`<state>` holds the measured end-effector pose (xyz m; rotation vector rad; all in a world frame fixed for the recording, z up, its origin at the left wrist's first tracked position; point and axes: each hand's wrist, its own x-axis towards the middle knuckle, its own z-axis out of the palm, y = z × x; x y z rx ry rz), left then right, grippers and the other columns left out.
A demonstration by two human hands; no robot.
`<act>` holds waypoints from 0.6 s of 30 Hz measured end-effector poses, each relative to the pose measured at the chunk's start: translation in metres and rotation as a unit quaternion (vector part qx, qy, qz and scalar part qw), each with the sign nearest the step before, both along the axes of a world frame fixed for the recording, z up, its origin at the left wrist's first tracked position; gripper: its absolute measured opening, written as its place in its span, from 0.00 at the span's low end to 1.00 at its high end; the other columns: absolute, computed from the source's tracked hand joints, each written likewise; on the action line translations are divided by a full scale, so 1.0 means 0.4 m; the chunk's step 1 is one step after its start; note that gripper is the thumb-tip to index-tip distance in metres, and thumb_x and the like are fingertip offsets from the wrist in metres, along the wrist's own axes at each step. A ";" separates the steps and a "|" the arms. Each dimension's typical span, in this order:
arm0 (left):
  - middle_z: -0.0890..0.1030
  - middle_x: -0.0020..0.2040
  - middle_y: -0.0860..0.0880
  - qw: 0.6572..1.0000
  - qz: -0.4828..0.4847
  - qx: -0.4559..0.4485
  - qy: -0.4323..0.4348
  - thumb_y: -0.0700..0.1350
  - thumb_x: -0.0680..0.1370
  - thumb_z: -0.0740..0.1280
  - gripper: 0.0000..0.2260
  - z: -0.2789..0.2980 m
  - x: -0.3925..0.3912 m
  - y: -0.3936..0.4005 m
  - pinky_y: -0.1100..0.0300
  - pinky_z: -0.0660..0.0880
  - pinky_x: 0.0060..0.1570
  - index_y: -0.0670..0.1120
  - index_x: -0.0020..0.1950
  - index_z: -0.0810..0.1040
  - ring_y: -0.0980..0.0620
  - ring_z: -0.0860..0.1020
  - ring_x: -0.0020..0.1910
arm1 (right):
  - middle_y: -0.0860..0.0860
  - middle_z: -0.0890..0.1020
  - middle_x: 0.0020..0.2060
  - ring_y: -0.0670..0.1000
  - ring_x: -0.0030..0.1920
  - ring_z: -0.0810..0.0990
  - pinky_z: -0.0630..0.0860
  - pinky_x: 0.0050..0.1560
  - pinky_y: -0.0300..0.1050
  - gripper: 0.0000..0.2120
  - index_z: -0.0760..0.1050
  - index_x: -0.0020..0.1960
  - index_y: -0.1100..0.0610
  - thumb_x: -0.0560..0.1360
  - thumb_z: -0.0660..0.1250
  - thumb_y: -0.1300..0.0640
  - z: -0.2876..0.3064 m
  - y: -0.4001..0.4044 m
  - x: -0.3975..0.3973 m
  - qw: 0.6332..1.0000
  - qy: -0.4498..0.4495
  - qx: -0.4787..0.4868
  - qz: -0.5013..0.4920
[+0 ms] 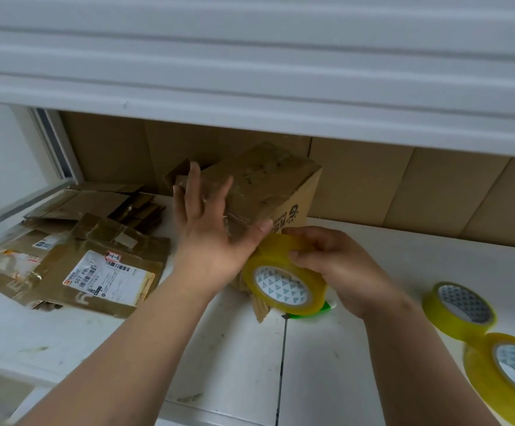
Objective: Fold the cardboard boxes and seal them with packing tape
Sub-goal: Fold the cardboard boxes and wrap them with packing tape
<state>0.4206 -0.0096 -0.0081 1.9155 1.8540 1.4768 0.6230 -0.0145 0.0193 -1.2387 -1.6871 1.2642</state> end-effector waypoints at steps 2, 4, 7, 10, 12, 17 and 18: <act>0.46 0.80 0.61 0.999 0.019 -0.044 0.020 0.75 0.66 0.65 0.41 0.009 -0.008 0.008 0.45 0.48 0.75 0.60 0.76 0.63 0.46 0.39 0.79 | 0.52 0.85 0.52 0.54 0.52 0.84 0.80 0.57 0.54 0.16 0.80 0.57 0.48 0.72 0.71 0.63 -0.009 -0.002 0.008 0.999 0.040 -0.016 0.016; 0.52 0.80 0.57 0.996 0.032 -0.073 0.029 0.75 0.65 0.65 0.42 0.024 -0.026 0.016 0.42 0.51 0.76 0.59 0.75 0.64 0.44 0.42 0.79 | 0.54 0.85 0.54 0.57 0.55 0.84 0.79 0.59 0.55 0.19 0.79 0.60 0.52 0.71 0.72 0.63 -0.024 -0.005 0.014 0.995 0.086 -0.042 0.032; 0.60 0.77 0.56 0.993 0.033 -0.086 0.071 0.76 0.63 0.60 0.42 0.049 -0.062 0.029 0.42 0.60 0.74 0.59 0.74 0.66 0.44 0.52 0.79 | 0.56 0.85 0.54 0.60 0.55 0.83 0.77 0.61 0.62 0.21 0.79 0.61 0.55 0.69 0.71 0.53 -0.061 -0.016 0.007 0.992 0.101 -0.059 0.044; 0.63 0.76 0.58 0.990 0.030 -0.100 0.099 0.77 0.63 0.60 0.41 0.067 -0.096 0.039 0.45 0.63 0.72 0.61 0.74 0.68 0.47 0.58 0.77 | 0.62 0.83 0.54 0.66 0.54 0.81 0.73 0.60 0.64 0.19 0.78 0.60 0.59 0.71 0.67 0.52 -0.109 -0.036 -0.014 0.983 0.162 -0.064 0.063; 0.63 0.76 0.59 0.988 0.024 -0.103 0.111 0.77 0.63 0.60 0.41 0.077 -0.111 0.042 0.47 0.65 0.71 0.61 0.73 0.69 0.50 0.61 0.76 | 0.67 0.80 0.56 0.64 0.55 0.78 0.70 0.60 0.60 0.20 0.76 0.62 0.65 0.72 0.66 0.57 -0.134 -0.053 -0.031 0.968 0.223 -0.072 0.088; 0.65 0.76 0.60 0.988 -0.001 -0.097 0.118 0.72 0.66 0.68 0.37 0.093 -0.131 0.051 0.56 0.63 0.68 0.60 0.72 0.71 0.55 0.63 0.75 | 0.66 0.80 0.58 0.58 0.55 0.79 0.72 0.58 0.53 0.21 0.75 0.63 0.64 0.73 0.65 0.57 -0.171 -0.066 -0.062 0.971 0.201 -0.062 0.113; 0.65 0.76 0.60 0.989 -0.005 -0.093 0.116 0.70 0.67 0.70 0.35 0.092 -0.136 0.054 0.59 0.62 0.67 0.60 0.72 0.72 0.56 0.63 0.75 | 0.63 0.82 0.55 0.56 0.53 0.79 0.73 0.57 0.52 0.19 0.77 0.62 0.62 0.73 0.65 0.55 -0.177 -0.067 -0.065 0.975 0.184 -0.060 0.110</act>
